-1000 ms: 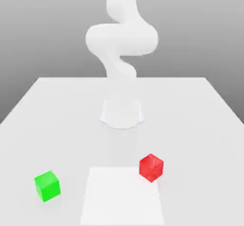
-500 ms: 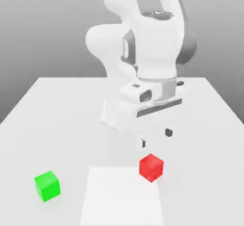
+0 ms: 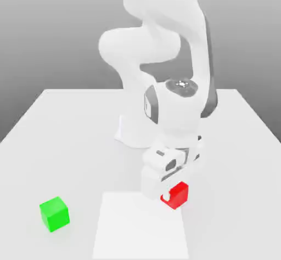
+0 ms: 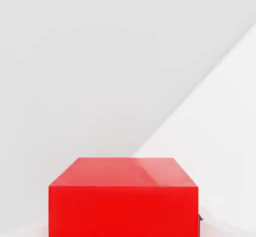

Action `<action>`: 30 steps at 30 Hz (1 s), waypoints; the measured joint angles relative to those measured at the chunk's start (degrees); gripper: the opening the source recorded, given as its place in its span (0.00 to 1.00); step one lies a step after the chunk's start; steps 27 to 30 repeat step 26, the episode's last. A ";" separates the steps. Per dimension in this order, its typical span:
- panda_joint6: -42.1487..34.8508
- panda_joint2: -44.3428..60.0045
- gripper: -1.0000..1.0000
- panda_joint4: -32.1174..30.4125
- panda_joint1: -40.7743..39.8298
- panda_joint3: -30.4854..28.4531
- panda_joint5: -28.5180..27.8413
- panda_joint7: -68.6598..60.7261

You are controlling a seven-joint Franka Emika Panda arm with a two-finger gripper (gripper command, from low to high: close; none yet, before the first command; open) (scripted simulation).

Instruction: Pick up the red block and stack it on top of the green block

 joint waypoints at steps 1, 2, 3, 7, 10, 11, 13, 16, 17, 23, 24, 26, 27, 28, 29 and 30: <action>-1.49 -1.74 0.00 -0.25 -0.02 0.00 -0.05 0.03; -3.13 -3.64 0.00 -0.51 -0.04 0.02 -0.09 0.05; -4.83 -5.63 0.00 -0.79 -0.08 0.04 -0.11 0.06; -11.62 -12.82 0.00 -1.21 -1.10 -0.97 -0.11 -0.59; -15.18 -12.46 0.00 2.65 -7.97 -5.46 0.19 -5.03; -16.26 -11.96 0.00 4.21 -10.77 -6.90 0.33 -6.79; -18.39 -10.83 0.00 7.45 -16.02 -9.74 0.56 -10.37; -21.56 -9.08 0.00 12.36 -23.42 -13.83 0.75 -15.67; -22.39 -8.40 0.00 13.89 -25.93 -15.01 0.86 -17.34; -14.11 2.17 1.00 15.89 -29.21 -11.94 7.02 -23.34; -14.11 2.17 1.00 15.89 -29.21 -11.94 7.02 -23.34; -14.11 2.17 1.00 15.89 -29.21 -11.94 7.02 -23.34; -14.11 2.17 1.00 15.89 -29.21 -11.94 7.02 -23.34; -14.11 2.17 1.00 15.89 -29.21 -11.94 7.02 -23.34; -14.11 2.17 1.00 15.89 -29.21 -11.94 7.02 -23.34; -14.11 2.17 1.00 15.89 -29.21 -11.94 7.02 -23.34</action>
